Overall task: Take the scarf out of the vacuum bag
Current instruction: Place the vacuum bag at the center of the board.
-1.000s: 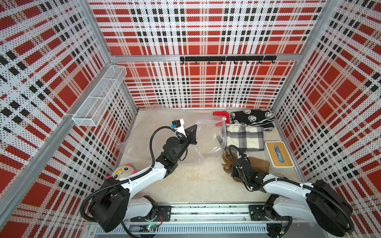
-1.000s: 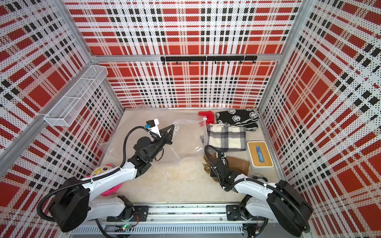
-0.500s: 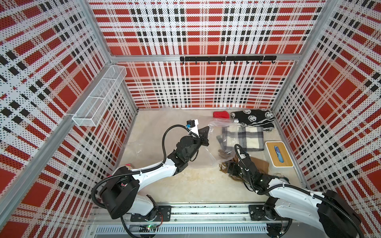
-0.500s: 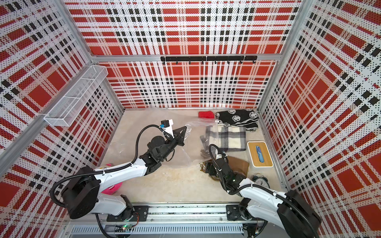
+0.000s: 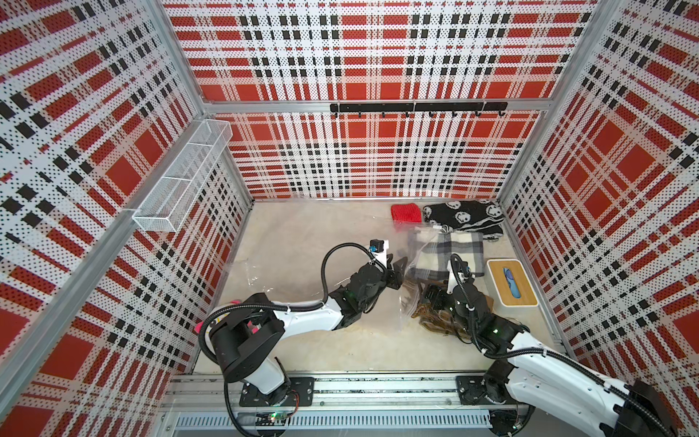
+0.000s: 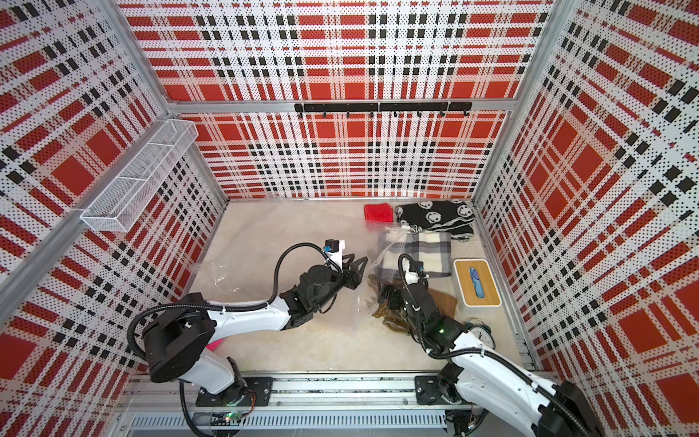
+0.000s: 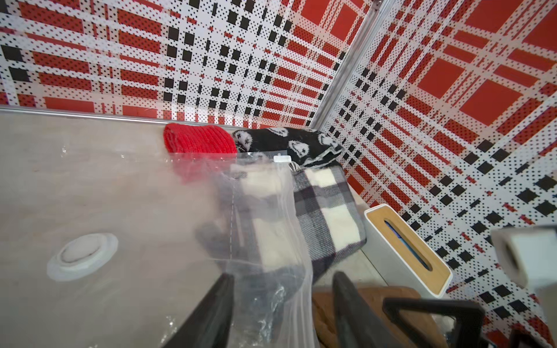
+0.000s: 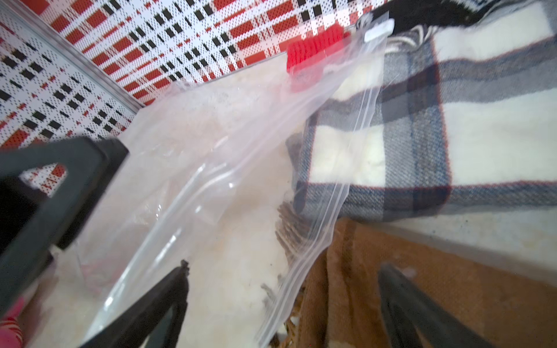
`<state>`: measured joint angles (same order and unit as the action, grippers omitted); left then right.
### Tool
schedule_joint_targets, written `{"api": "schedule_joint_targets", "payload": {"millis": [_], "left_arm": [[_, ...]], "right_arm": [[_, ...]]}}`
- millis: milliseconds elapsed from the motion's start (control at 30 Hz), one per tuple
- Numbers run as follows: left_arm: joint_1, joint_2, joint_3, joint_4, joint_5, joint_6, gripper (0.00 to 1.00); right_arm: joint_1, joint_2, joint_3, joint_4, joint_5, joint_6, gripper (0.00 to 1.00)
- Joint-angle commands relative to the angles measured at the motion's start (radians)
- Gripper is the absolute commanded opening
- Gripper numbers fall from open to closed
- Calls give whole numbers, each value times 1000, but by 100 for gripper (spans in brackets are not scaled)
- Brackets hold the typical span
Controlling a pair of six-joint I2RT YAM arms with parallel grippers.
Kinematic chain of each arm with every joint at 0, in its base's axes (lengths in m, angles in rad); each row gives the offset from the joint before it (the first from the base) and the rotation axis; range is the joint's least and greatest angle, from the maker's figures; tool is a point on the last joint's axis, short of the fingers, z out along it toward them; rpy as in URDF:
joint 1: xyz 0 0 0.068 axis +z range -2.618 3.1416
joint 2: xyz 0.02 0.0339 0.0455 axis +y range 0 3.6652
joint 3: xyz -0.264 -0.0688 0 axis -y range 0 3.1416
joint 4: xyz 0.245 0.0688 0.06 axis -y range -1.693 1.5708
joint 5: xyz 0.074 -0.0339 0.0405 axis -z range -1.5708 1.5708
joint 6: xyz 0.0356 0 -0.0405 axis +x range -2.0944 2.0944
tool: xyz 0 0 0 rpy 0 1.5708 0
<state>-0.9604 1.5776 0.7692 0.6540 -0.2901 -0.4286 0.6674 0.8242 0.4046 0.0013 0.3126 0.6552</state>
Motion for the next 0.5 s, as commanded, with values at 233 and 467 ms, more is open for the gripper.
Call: {"api": "schedule_joint_targets", "payload": {"millis": [233,467], "left_arm": [[-100,153,19,31,0,13,56],[-118,302,31,119,57,-33,54]], "right_arm": [[-226,233,212,56,-198,-88,98],[-257,551,338,156,-300,-136,83]]}}
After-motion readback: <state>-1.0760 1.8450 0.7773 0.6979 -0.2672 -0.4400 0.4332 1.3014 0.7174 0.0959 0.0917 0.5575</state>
